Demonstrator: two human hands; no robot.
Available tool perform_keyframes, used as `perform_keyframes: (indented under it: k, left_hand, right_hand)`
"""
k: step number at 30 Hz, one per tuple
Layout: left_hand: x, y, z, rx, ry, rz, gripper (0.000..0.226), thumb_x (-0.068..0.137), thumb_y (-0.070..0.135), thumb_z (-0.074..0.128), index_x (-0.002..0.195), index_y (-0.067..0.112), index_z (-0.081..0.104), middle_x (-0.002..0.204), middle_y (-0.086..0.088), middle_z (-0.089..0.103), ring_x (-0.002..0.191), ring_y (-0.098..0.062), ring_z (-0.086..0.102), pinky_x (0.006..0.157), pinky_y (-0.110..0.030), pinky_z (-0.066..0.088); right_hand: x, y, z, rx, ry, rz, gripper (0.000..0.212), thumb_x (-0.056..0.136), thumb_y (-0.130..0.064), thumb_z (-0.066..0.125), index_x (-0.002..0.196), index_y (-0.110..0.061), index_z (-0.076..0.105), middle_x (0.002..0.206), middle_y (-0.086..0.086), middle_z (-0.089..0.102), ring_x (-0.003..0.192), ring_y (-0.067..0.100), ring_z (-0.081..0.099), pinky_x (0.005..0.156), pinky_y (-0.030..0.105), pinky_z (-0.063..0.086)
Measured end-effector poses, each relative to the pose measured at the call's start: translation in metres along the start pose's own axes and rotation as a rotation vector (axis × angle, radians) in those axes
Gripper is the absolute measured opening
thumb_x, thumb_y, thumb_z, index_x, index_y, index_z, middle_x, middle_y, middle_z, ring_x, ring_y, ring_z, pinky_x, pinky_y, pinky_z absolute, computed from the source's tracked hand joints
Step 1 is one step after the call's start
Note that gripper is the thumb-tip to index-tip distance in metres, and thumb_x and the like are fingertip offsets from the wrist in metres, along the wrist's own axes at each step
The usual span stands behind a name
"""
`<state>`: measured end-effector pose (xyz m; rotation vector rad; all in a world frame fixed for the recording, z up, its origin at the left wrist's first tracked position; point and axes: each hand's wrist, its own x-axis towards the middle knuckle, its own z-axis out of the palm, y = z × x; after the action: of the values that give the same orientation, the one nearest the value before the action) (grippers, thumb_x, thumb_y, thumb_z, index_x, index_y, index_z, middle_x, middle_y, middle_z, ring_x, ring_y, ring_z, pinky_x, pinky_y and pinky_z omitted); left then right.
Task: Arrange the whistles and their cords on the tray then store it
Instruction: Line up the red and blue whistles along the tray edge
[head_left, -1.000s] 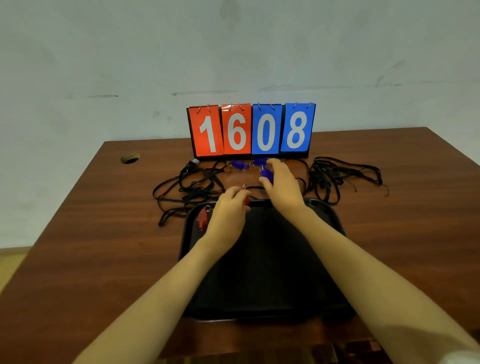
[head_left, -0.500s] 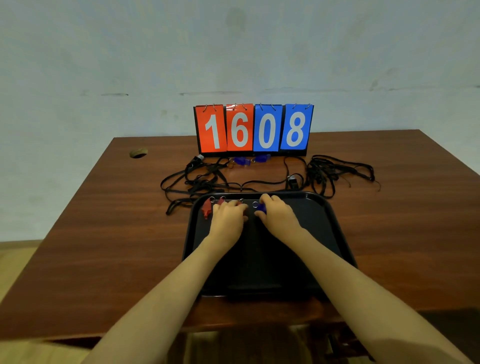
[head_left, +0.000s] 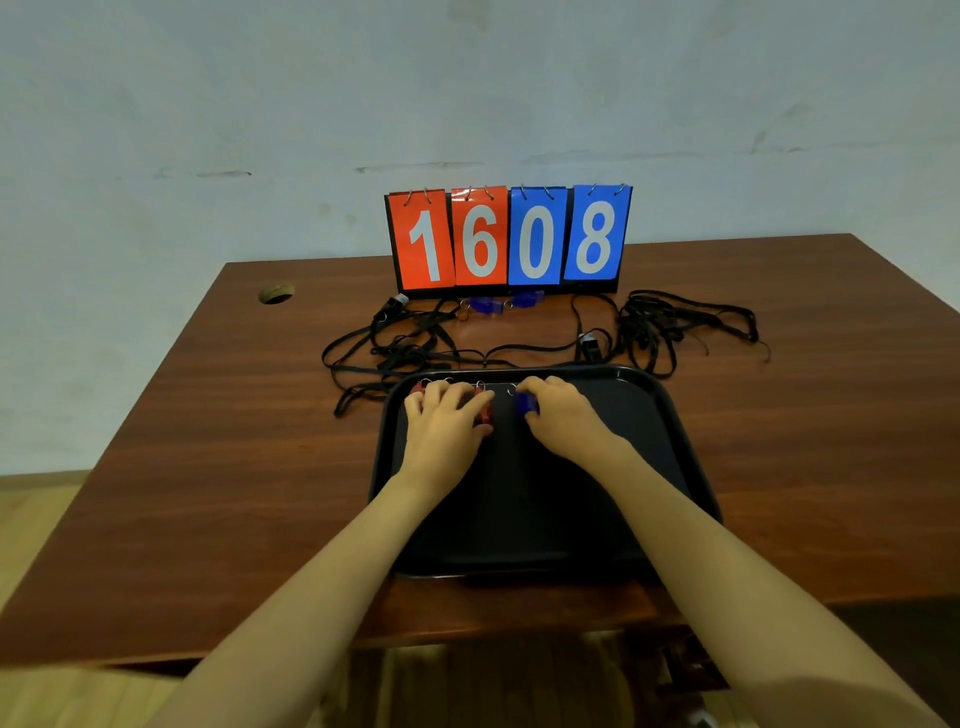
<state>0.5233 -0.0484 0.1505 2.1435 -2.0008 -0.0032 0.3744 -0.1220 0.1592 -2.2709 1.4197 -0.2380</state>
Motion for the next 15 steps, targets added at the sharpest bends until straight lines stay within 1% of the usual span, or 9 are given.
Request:
perform_keyframes:
  k: [2, 5, 11, 15]
  left_hand:
    - [0.003, 0.002, 0.003, 0.026, -0.004, 0.010, 0.044, 0.094, 0.033, 0.049, 0.138, 0.028, 0.045, 0.142, 0.003, 0.045, 0.133, -0.025, 0.032, 0.106, -0.042, 0.019]
    - [0.008, 0.001, 0.003, 0.042, 0.001, -0.022, 0.040, 0.096, 0.031, 0.047, 0.136, 0.026, 0.047, 0.140, 0.002, 0.048, 0.131, -0.024, 0.035, 0.104, -0.041, 0.017]
    - [0.014, -0.006, 0.001, 0.070, 0.022, -0.033, 0.039, 0.094, 0.029, 0.049, 0.133, 0.024, 0.050, 0.136, 0.000, 0.053, 0.126, -0.025, 0.040, 0.100, -0.040, 0.022]
    - [0.013, -0.008, 0.002, 0.067, 0.021, -0.044, 0.040, 0.095, 0.028, 0.048, 0.134, 0.023, 0.049, 0.136, 0.000, 0.052, 0.125, -0.025, 0.040, 0.100, -0.041, 0.022]
  right_hand:
    - [0.002, -0.002, 0.002, 0.003, 0.018, 0.000, 0.040, 0.092, -0.011, 0.053, 0.131, -0.015, 0.048, 0.121, 0.011, 0.051, 0.111, 0.028, 0.052, 0.090, 0.034, 0.046]
    - [0.004, -0.005, 0.007, 0.018, 0.064, 0.002, 0.038, 0.092, -0.012, 0.053, 0.130, -0.013, 0.050, 0.119, 0.012, 0.052, 0.109, 0.028, 0.052, 0.087, 0.033, 0.044]
    - [0.009, -0.017, 0.015, 0.035, 0.093, -0.024, 0.035, 0.092, -0.018, 0.054, 0.127, -0.012, 0.051, 0.118, 0.010, 0.054, 0.108, 0.025, 0.053, 0.086, 0.030, 0.044]
    - [0.013, -0.023, 0.020, 0.051, 0.126, -0.013, 0.035, 0.093, -0.018, 0.053, 0.127, -0.012, 0.051, 0.119, 0.011, 0.052, 0.106, 0.026, 0.055, 0.083, 0.031, 0.045]
